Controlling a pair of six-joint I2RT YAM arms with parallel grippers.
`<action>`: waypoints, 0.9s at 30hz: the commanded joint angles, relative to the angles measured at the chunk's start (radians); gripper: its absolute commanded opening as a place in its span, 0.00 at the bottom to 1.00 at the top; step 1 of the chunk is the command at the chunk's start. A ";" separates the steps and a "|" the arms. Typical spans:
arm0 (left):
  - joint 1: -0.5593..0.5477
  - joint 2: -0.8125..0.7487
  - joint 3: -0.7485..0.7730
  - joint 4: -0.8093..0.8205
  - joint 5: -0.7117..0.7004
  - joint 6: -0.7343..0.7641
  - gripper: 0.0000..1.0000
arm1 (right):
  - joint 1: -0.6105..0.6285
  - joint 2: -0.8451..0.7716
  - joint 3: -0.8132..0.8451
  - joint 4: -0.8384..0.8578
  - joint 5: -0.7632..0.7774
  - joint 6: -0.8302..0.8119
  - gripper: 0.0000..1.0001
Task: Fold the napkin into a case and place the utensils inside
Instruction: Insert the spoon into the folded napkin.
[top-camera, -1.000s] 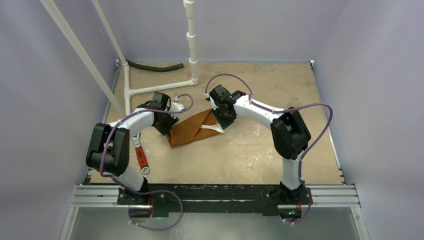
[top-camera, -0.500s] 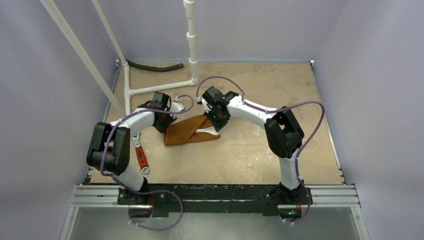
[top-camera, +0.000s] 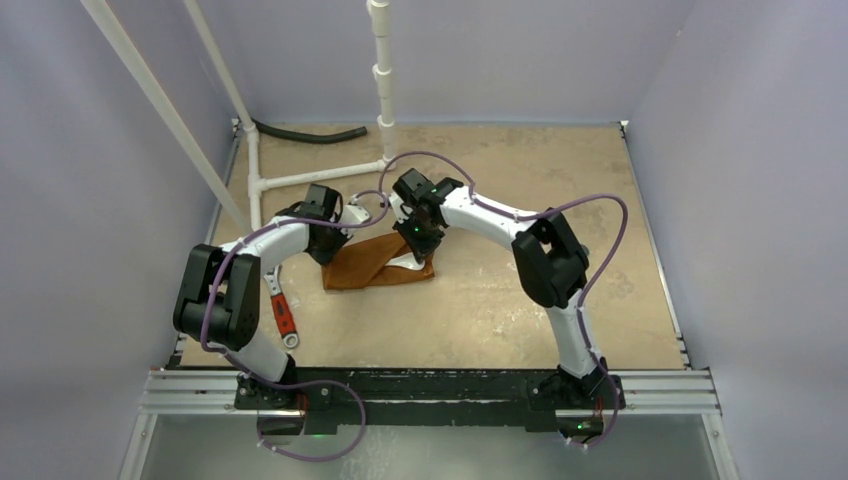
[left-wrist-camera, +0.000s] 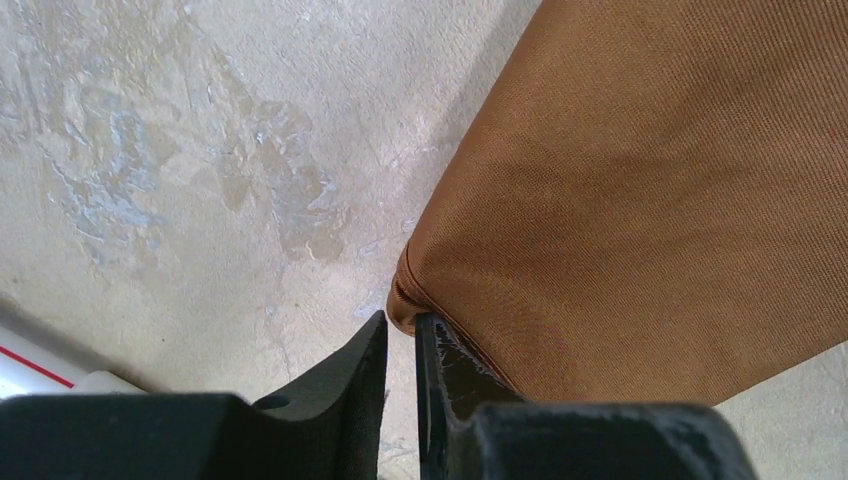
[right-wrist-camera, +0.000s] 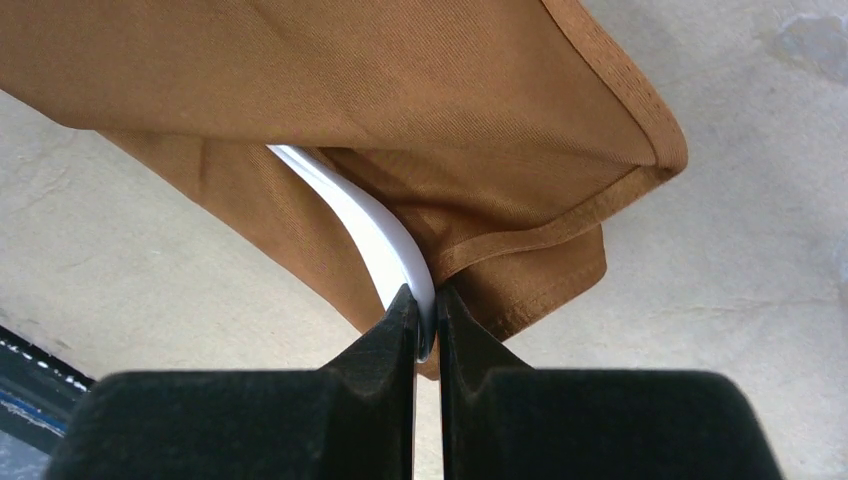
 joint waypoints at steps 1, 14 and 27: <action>-0.012 -0.002 -0.004 -0.002 0.026 -0.002 0.15 | 0.016 0.014 0.062 -0.030 -0.067 -0.021 0.03; -0.012 -0.035 0.009 -0.046 0.026 0.028 0.08 | 0.007 -0.099 0.005 0.012 0.021 0.024 0.40; 0.001 -0.093 0.078 -0.191 0.113 0.083 0.32 | -0.300 -0.537 -0.367 0.096 0.439 0.471 0.99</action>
